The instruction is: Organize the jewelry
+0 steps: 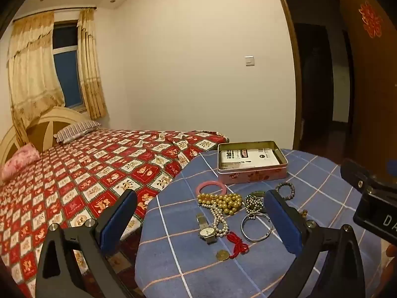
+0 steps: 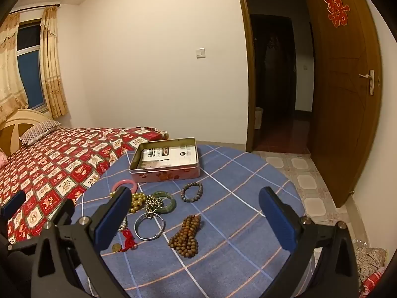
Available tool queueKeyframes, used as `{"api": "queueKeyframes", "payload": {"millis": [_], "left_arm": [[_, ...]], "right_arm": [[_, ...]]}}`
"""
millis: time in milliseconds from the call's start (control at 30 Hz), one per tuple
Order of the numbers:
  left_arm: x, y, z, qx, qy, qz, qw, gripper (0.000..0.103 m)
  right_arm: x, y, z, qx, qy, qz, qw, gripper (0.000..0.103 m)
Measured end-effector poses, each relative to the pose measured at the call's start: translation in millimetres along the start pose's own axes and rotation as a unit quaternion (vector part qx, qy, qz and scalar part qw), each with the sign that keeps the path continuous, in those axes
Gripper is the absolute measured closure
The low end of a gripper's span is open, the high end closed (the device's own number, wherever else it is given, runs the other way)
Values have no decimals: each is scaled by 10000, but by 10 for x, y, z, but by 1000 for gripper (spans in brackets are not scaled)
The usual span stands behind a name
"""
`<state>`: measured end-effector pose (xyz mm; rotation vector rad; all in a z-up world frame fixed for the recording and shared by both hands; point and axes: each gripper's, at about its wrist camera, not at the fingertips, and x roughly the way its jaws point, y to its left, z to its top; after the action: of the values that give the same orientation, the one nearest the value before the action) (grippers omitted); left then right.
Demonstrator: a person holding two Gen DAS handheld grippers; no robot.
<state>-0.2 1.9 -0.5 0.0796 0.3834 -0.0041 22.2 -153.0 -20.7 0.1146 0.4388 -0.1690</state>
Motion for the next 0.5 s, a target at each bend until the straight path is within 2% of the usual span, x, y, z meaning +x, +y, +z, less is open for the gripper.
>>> {"api": "queueKeyframes", "payload": {"millis": [100, 200, 500], "left_arm": [[-6, 117, -2, -178, 73, -107, 9998, 1], [-38, 7, 72, 97, 67, -162, 9998, 1], [-22, -55, 18, 49, 121, -213, 9997, 1]], "right_arm": [[7, -9, -4, -39, -37, -19, 10000, 0], [20, -14, -4, -52, -26, -38, 10000, 0], [21, -52, -19, -25, -10, -30, 10000, 0]]}}
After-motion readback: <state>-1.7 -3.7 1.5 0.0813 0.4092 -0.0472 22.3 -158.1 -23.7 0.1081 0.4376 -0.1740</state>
